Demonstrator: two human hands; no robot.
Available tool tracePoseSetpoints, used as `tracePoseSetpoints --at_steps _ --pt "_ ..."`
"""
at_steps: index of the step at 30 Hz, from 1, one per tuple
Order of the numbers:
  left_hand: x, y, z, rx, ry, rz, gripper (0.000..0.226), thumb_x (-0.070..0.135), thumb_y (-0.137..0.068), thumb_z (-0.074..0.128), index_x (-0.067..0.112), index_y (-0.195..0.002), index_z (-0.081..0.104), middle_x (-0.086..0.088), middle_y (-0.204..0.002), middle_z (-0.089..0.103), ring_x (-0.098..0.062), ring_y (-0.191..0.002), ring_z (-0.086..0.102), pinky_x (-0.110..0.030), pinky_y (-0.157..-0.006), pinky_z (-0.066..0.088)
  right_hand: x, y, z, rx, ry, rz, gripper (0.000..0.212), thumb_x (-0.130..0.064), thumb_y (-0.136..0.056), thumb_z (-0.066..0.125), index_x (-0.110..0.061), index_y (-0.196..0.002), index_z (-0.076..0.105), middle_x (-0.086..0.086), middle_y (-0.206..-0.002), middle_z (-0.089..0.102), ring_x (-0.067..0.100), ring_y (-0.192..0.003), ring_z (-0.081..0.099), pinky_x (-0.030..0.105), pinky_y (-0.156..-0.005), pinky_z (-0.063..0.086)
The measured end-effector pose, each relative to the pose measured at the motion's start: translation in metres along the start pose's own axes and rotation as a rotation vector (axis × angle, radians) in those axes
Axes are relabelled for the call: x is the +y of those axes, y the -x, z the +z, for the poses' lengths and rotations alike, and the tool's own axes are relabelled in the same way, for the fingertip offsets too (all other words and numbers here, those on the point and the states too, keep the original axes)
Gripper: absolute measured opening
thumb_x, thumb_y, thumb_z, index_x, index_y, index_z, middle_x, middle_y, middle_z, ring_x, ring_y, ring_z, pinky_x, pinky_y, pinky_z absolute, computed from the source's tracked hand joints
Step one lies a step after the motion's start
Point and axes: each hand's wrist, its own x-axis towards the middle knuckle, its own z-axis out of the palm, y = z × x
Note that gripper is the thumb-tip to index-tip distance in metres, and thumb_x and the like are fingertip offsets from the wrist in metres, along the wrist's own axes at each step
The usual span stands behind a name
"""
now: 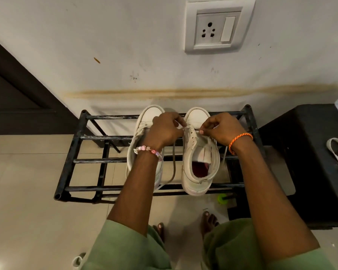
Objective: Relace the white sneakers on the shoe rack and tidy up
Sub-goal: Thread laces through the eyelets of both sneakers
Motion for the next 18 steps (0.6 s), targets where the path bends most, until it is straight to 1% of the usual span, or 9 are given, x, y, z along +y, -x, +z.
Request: tracePoseSetpoints --at_steps 2,3,5,8,11,13,16,18 --pt "-0.0014 0.0022 0.0010 -0.039 -0.020 0.006 0.018 0.013 -0.078 0.075 0.013 -0.095 0.069 0.000 -0.088 0.064 -0.004 -0.073 0.055 -0.013 -0.060 0.041 -0.0030 0.0000 0.0011 0.003 0.043 -0.009 0.013 -0.015 -0.081 0.072 -0.009 -0.093 0.074 0.003 -0.092 0.066 0.010 -0.085 0.054 0.022 -0.074 0.039" --pt "-0.0017 0.0029 0.0014 -0.044 -0.010 0.007 0.018 0.013 -0.078 0.076 0.010 -0.095 0.070 0.001 -0.084 0.065 -0.002 -0.069 0.055 -0.011 -0.057 0.040 -0.0037 -0.0001 0.0015 0.000 0.045 -0.008 0.014 -0.014 -0.081 0.072 -0.009 -0.094 0.074 0.004 -0.096 0.068 0.010 -0.086 0.054 0.022 -0.075 0.039" --pt "-0.0018 0.0034 0.0014 -0.050 0.009 0.019 0.018 0.014 -0.078 0.076 0.009 -0.095 0.072 0.000 -0.084 0.068 -0.005 -0.070 0.059 -0.010 -0.058 0.042 -0.0051 0.0001 0.0024 0.002 0.038 -0.004 0.014 -0.014 -0.081 0.072 -0.009 -0.094 0.074 0.006 -0.100 0.069 0.011 -0.087 0.055 0.022 -0.075 0.038" --pt "-0.0032 0.0020 0.0024 -0.051 0.034 0.040 0.017 0.012 -0.079 0.075 0.009 -0.095 0.073 -0.003 -0.089 0.072 -0.009 -0.076 0.064 -0.010 -0.063 0.048 -0.0041 -0.0027 0.0036 -0.009 0.016 0.008 0.015 -0.014 -0.081 0.072 -0.009 -0.095 0.074 0.007 -0.102 0.070 0.012 -0.090 0.056 0.024 -0.077 0.039" --pt "-0.0045 0.0011 0.0025 -0.037 0.071 0.041 0.016 0.014 -0.077 0.076 0.009 -0.093 0.075 -0.004 -0.085 0.072 -0.010 -0.073 0.066 -0.014 -0.065 0.052 -0.0046 -0.0046 0.0075 -0.029 0.016 0.009 0.017 -0.012 -0.080 0.072 -0.008 -0.096 0.074 0.007 -0.100 0.070 0.015 -0.092 0.058 0.024 -0.079 0.040" --pt "-0.0049 0.0003 0.0027 -0.038 0.108 0.029 0.016 0.012 -0.076 0.077 0.007 -0.091 0.075 -0.005 -0.081 0.072 -0.008 -0.066 0.066 -0.014 -0.061 0.053 -0.0053 -0.0046 0.0099 -0.031 -0.008 0.015 0.016 -0.010 -0.080 0.072 -0.007 -0.096 0.074 0.009 -0.098 0.070 0.014 -0.090 0.058 0.024 -0.080 0.041" --pt "-0.0038 -0.0004 0.0041 -0.042 0.155 0.017 0.015 0.008 -0.075 0.077 0.004 -0.089 0.074 -0.004 -0.073 0.069 -0.004 -0.058 0.063 -0.010 -0.052 0.049 -0.0055 -0.0028 0.0103 -0.041 -0.096 0.054 0.016 -0.008 -0.080 0.072 -0.006 -0.095 0.074 0.007 -0.092 0.069 0.012 -0.086 0.057 0.025 -0.079 0.042" --pt "-0.0027 -0.0008 0.0048 -0.041 0.155 0.016 0.014 0.007 -0.075 0.077 0.003 -0.088 0.074 -0.002 -0.071 0.068 -0.003 -0.055 0.062 -0.009 -0.051 0.048 -0.0049 -0.0014 0.0104 -0.049 -0.158 0.089 0.017 -0.007 -0.080 0.072 -0.005 -0.097 0.073 0.004 -0.088 0.066 0.009 -0.082 0.056 0.023 -0.079 0.041"
